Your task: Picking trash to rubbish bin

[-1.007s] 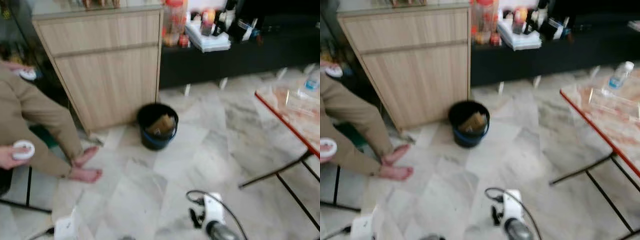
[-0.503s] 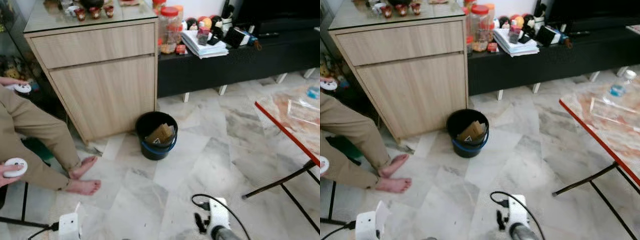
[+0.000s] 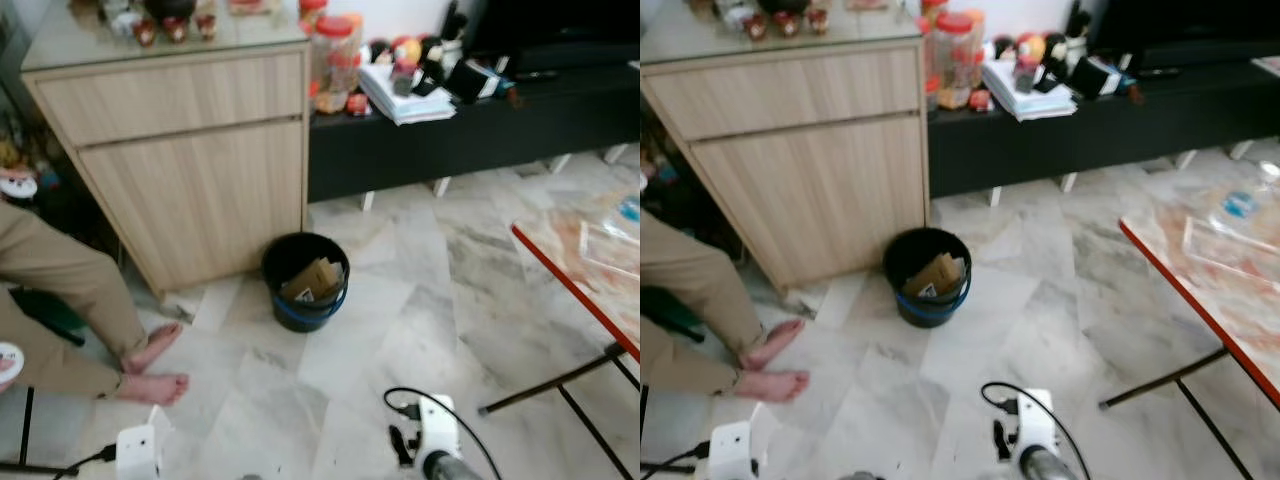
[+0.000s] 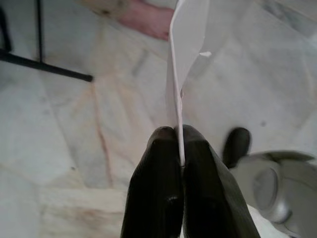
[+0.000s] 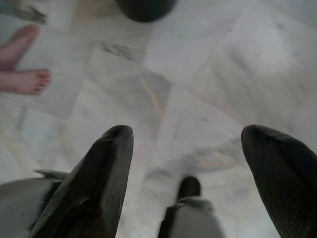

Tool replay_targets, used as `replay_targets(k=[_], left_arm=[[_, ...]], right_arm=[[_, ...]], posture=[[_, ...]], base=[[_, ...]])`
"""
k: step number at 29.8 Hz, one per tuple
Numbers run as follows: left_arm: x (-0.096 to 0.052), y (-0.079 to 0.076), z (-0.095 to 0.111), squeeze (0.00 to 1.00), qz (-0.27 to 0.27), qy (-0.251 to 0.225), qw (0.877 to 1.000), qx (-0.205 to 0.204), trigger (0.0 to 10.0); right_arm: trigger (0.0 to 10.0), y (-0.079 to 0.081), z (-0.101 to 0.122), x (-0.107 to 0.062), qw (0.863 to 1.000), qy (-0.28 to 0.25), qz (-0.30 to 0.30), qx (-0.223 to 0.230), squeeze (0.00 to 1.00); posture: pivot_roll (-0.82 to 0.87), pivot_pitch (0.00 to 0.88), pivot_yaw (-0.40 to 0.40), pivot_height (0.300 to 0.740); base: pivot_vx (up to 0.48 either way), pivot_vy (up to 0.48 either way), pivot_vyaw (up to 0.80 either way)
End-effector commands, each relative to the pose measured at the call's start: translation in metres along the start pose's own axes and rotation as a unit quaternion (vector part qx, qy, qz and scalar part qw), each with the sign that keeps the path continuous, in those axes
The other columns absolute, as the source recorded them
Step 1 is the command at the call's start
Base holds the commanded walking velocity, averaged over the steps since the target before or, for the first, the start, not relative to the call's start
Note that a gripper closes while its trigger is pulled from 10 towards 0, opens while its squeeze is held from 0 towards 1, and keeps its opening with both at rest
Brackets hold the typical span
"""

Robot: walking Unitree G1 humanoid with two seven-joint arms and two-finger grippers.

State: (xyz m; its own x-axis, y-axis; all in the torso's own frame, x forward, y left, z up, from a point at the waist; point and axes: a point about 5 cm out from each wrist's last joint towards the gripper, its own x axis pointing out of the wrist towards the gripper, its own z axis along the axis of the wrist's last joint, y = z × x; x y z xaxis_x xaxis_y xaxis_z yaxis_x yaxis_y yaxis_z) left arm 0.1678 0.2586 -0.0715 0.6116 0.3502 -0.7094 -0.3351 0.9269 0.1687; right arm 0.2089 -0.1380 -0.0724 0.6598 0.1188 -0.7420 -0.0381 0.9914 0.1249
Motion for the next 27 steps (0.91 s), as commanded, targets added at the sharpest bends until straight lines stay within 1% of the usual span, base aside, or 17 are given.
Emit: replay_targets(k=[1,3,5,9,15,27], left_arm=[[-0.0013,-0.0044,-0.0051,0.00,-0.002,0.010,1.000,-0.002,10.0],[-0.0012,-0.0048,-0.0049,0.00,-0.002,0.010,1.000,-0.003,10.0],[-0.0010,-0.0052,-0.0043,0.00,-0.001,0.010,1.000,-0.006,10.0],[-0.0009,-0.0044,-0.0041,0.00,0.000,0.010,1.000,-0.007,10.0],[-0.0007,-0.0030,-0.0034,0.00,0.002,0.009,1.000,-0.006,10.0],[-0.0007,-0.0028,-0.0034,0.00,0.001,0.008,1.000,-0.005,10.0]], right_arm=[[10.0,-0.0126,-0.0071,-0.0033,1.000,0.010,-0.014,-0.005,0.00],[10.0,-0.0126,-0.0069,-0.0033,1.000,0.010,-0.014,-0.005,0.00],[10.0,-0.0127,-0.0072,-0.0032,1.000,0.014,-0.014,-0.021,0.00],[10.0,-0.0118,-0.0059,-0.0029,1.000,0.012,-0.013,-0.026,0.00],[10.0,-0.0108,-0.0058,-0.0026,0.999,0.013,-0.014,-0.027,0.00],[10.0,-0.0116,-0.0083,-0.0031,0.999,0.017,-0.019,-0.023,0.00]], posture=[[0.14,0.175,-0.016,0.740],[0.14,0.176,-0.018,0.740],[0.15,0.181,-0.019,0.740],[0.15,0.183,-0.018,0.740],[0.15,0.185,-0.017,0.740],[0.15,0.189,-0.016,0.740]], base=[[0.319,0.000,0.00],[0.319,0.000,0.00],[0.319,0.000,0.00],[0.319,0.000,0.00],[0.319,0.000,0.65],[0.319,0.000,0.00]])
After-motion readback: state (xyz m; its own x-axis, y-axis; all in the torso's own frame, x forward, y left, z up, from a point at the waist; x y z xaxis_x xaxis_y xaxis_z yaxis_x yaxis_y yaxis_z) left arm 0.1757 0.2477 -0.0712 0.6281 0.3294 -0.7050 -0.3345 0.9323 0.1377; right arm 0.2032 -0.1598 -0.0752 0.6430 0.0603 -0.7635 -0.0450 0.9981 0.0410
